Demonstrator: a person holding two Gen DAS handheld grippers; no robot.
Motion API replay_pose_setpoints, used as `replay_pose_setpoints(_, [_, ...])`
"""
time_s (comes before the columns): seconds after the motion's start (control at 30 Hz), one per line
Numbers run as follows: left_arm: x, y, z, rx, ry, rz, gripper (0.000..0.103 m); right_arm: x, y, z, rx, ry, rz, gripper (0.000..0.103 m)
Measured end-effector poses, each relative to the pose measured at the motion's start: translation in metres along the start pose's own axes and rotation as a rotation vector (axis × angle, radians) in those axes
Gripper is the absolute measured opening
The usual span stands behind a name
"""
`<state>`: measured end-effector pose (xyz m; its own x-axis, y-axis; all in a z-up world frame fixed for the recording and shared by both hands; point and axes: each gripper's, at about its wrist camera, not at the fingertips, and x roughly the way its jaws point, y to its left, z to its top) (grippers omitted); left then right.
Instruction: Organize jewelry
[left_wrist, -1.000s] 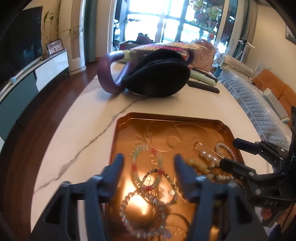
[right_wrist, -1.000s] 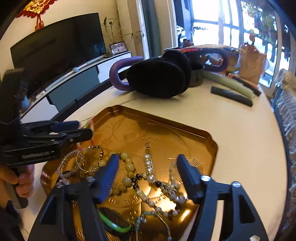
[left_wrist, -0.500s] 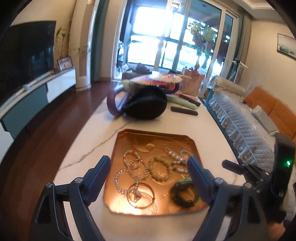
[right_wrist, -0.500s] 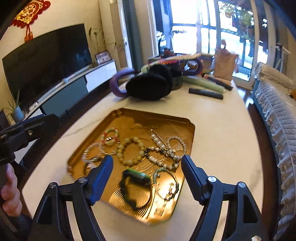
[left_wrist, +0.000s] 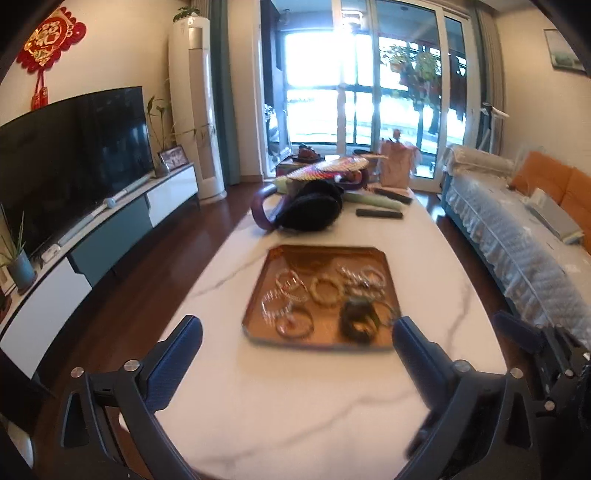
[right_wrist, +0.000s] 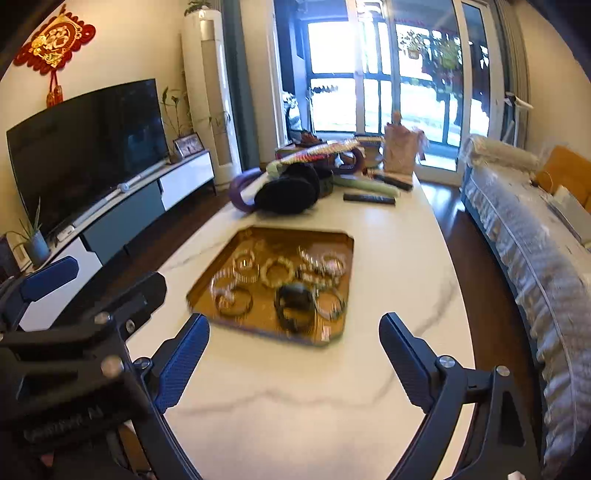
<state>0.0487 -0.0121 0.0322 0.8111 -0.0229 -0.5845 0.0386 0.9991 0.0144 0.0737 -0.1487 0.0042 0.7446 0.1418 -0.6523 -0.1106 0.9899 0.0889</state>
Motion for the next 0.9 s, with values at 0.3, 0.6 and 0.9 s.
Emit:
replay_pose_setpoints(0.3, [-0.027, -0.013, -0.032, 0.020, 0.119, 0.053, 0.103, -0.028, -0.004, -0.044, 0.076, 0.067, 0.000, 0.092])
replay_pose_setpoints(0.6, [-0.022, -0.009, -0.048, -0.012, 0.148, 0.086, 0.103, -0.021, 0.003, -0.053, 0.051, 0.095, -0.027, 0.092])
replay_pose_setpoints(0.9, [-0.008, -0.010, -0.047, 0.018, 0.161, 0.077, 0.103, -0.007, 0.004, -0.056, 0.065, 0.111, -0.017, 0.092])
